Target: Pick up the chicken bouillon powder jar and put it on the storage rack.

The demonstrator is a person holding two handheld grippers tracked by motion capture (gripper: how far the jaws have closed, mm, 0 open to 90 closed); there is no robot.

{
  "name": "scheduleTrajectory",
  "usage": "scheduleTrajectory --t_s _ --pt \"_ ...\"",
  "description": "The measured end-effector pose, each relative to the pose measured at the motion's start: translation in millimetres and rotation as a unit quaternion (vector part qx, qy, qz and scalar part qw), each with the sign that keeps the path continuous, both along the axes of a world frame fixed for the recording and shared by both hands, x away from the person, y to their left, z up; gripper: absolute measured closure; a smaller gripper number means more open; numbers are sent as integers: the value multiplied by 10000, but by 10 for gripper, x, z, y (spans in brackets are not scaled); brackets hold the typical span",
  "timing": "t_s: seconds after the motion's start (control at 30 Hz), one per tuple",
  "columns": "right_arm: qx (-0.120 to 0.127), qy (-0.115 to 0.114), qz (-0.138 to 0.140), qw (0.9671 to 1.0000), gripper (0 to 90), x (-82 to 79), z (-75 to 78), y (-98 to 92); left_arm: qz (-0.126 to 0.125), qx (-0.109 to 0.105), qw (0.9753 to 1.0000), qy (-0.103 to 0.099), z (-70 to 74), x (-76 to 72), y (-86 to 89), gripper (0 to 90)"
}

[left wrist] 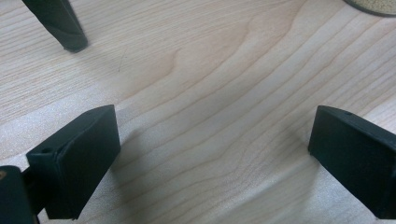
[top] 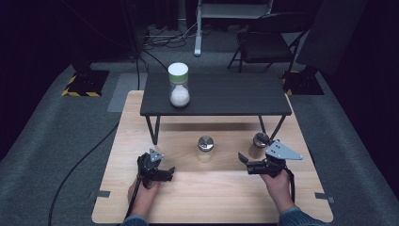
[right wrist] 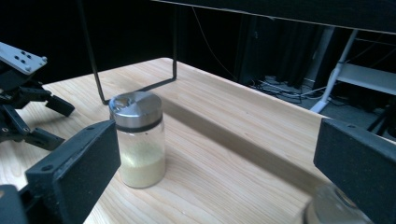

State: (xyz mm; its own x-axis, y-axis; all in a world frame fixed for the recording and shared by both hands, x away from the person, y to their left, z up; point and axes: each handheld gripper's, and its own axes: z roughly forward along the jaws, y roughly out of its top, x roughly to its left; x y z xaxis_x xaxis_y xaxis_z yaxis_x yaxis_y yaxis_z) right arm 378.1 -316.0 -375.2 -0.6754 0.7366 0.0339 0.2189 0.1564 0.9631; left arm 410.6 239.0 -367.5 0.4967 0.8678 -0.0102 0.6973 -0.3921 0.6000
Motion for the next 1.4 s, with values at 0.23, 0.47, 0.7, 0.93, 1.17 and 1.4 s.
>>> scheduleTrajectory --t_s 0.23,0.47,0.7,0.93,1.17,1.4 --pt "39 3 117 9999 1 85 -6 103 2 -3 10000 -1 -1 0 0 21" --pt "61 72 308 9995 2 216 -22 257 24 -7 10000 -6 -4 -1 -5 21" --pt "89 144 458 9988 2 320 -31 403 10 -1 10000 13 0 2 -8 17" --pt "67 300 597 9977 6 441 -70 617 3 3 10000 11 0 2 -8 12" --pt "-11 422 667 9969 15 531 -132 779 2 4 10000 11 0 3 -8 12" --pt "-15 563 741 9957 23 641 -198 867 3 4 10000 12 0 2 -8 12"
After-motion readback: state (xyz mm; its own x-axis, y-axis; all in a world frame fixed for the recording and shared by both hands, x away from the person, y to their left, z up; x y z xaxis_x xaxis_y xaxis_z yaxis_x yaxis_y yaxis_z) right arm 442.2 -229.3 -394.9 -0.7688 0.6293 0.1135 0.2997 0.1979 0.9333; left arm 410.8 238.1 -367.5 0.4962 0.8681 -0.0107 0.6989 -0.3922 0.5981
